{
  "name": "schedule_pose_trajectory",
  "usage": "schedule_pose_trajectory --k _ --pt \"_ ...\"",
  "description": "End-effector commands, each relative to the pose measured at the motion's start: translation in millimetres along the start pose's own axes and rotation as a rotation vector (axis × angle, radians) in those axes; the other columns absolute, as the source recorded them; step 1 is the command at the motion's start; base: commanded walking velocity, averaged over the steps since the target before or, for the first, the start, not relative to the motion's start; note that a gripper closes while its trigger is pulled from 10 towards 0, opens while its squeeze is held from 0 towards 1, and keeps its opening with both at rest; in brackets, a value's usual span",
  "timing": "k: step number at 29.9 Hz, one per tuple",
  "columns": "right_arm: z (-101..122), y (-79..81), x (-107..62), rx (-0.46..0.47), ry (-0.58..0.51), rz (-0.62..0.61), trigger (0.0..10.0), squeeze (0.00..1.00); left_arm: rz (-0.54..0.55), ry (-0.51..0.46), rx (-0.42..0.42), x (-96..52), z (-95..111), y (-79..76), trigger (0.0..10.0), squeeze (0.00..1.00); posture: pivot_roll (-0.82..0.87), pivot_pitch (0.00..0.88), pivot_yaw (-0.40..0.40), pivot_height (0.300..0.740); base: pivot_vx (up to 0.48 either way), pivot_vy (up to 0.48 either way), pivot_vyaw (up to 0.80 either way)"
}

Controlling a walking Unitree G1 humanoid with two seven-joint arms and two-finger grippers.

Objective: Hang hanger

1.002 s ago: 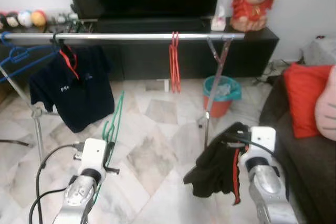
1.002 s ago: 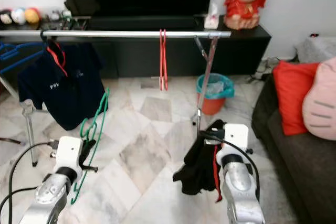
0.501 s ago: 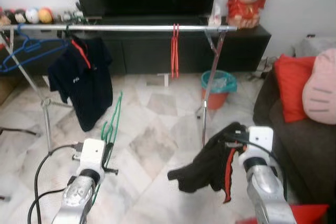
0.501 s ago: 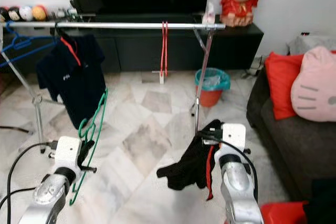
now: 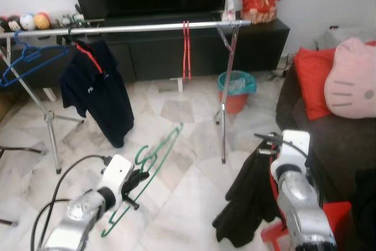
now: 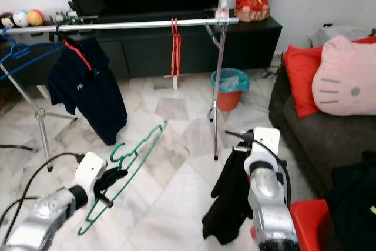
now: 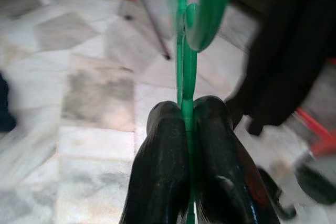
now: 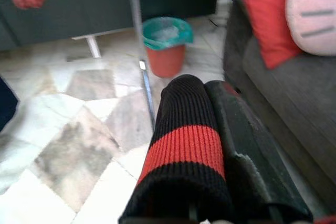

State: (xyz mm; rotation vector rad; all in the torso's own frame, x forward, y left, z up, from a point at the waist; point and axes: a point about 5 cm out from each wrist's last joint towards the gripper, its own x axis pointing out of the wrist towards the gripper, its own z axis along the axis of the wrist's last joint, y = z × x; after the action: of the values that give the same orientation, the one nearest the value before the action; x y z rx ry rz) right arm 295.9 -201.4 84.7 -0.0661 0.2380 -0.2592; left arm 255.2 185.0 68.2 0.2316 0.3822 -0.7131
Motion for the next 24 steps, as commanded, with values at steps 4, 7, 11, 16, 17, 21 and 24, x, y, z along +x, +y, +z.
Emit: schedule_pose_trajectory --k 4,7,11,16,17,21,24 --pt "8 5.0 13.2 0.046 0.089 -0.093 10.0 0.00 -0.287 0.075 0.067 -8.9 26 1.1 10.0 0.00 -0.04 0.000 0.063 0.740 0.000 0.000 0.00" --pt "3 8.3 16.0 0.129 0.161 -0.118 10.0 0.00 -0.350 0.060 0.059 -9.8 38 3.0 10.0 0.00 -0.04 0.000 0.066 0.740 0.000 0.000 0.00" --pt "3 19.1 20.0 0.178 0.222 -0.106 10.0 0.00 -0.474 0.042 0.069 -12.1 57 0.2 10.0 0.00 -0.05 0.000 0.068 0.740 0.000 0.000 0.00" --pt "13 28.8 27.0 0.186 0.244 -0.106 10.0 0.00 -0.591 0.024 0.058 -14.0 71 -8.9 10.0 0.00 -0.06 0.000 0.075 0.740 0.000 0.000 0.00" --pt "15 29.2 29.1 0.180 0.260 -0.119 10.0 0.00 -0.608 0.028 0.062 -14.1 73 -11.0 10.0 0.00 -0.06 0.000 0.078 0.740 0.000 0.000 0.00" --pt "33 38.5 38.1 0.152 0.234 -0.079 10.0 0.00 -0.661 0.055 0.092 -15.5 75 -16.9 10.0 0.00 -0.06 0.000 0.079 0.740 0.000 0.000 0.00" --pt "43 42.9 41.5 0.128 0.205 -0.060 10.0 0.00 -0.672 0.059 0.093 -15.3 76 -17.3 10.0 0.00 -0.06 0.000 0.079 0.740 0.000 0.000 0.00"
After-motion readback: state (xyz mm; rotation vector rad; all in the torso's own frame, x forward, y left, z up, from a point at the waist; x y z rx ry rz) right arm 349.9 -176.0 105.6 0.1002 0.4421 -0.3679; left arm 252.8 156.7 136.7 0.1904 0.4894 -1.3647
